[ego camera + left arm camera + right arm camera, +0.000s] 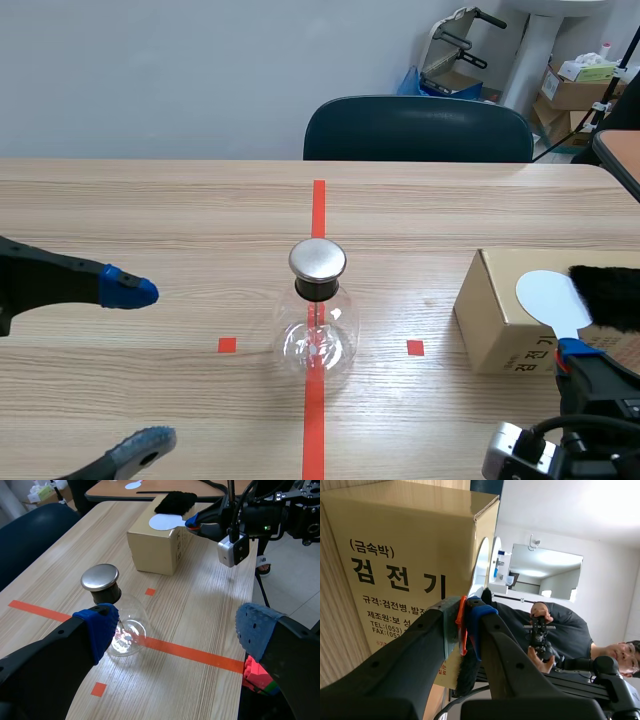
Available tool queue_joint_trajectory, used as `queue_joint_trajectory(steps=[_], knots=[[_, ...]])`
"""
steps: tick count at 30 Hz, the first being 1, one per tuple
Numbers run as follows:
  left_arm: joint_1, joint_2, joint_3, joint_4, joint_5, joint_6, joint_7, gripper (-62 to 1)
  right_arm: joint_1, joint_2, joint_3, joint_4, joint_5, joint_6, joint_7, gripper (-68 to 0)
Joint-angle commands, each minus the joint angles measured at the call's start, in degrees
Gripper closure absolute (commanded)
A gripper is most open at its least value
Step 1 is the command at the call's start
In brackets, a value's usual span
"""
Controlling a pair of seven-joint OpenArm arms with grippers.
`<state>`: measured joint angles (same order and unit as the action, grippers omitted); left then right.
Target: Do the electroscope experiment
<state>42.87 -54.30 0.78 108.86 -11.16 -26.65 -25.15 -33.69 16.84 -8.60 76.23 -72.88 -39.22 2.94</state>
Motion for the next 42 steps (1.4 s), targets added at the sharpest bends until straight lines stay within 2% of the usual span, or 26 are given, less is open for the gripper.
queue_joint_trajectory(steps=[1,7,12,18,21,24,26,28,36,39,42], knots=[[-0.02,0.15,-0.02,1.44,-0.63,-0.11,-0.79,-50.7,0.52,0.63,0.28,1.16,0.00,-0.37,-0.42,-0.9],[0.20,0.20,-0.02,1.44,-1.03,-0.04,1.88,-50.8,0.55,0.66,0.28,1.73,0.00,-0.44,-0.13,-1.1],[0.26,0.83,-0.02,1.44,-1.70,0.37,5.92,-50.7,0.55,0.61,0.11,6.25,0.02,-0.20,0.85,-1.1],[0.26,2.91,-0.02,1.42,-1.73,1.01,6.47,-50.1,3.54,0.63,-4.57,11.08,-0.57,-0.20,-2.16,-1.1],[0.24,4.42,-0.02,1.18,-1.75,2.12,7.21,-43.2,6.27,0.70,-8.24,11.10,-2.78,-0.17,-5.95,-1.1],[0.07,6.14,0.17,-0.28,-1.73,2.19,6.97,-31.3,8.50,0.81,-11.45,11.10,-4.66,0.17,-9.46,-1.1],[-0.28,7.17,0.92,-1.57,-1.73,3.04,6.56,-20.9,9.70,0.79,-13.35,11.10,-5.79,0.50,-11.61,-1.1],[-1.51,8.13,2.34,-3.26,-1.68,3.93,6.08,-13.9,10.80,0.79,-15.26,11.10,-6.95,1.88,-13.94,-1.1],[-9.60,11.91,9.77,-12.70,-0.17,6.19,6.12,-12.4,11.80,0.76,-21.73,11.06,-10.82,2.38,-22.05,-1.1],[-12.61,13.40,12.22,-16.31,-0.15,6.88,6.08,-8.7,11.78,0.76,-22.84,10.91,-10.82,2.36,-24.02,-1.1],[-15.69,14.99,14.32,-19.69,-0.13,7.34,6.10,-8.5,11.78,0.76,-23.87,9.88,-10.82,2.36,-25.70,-1.1]])
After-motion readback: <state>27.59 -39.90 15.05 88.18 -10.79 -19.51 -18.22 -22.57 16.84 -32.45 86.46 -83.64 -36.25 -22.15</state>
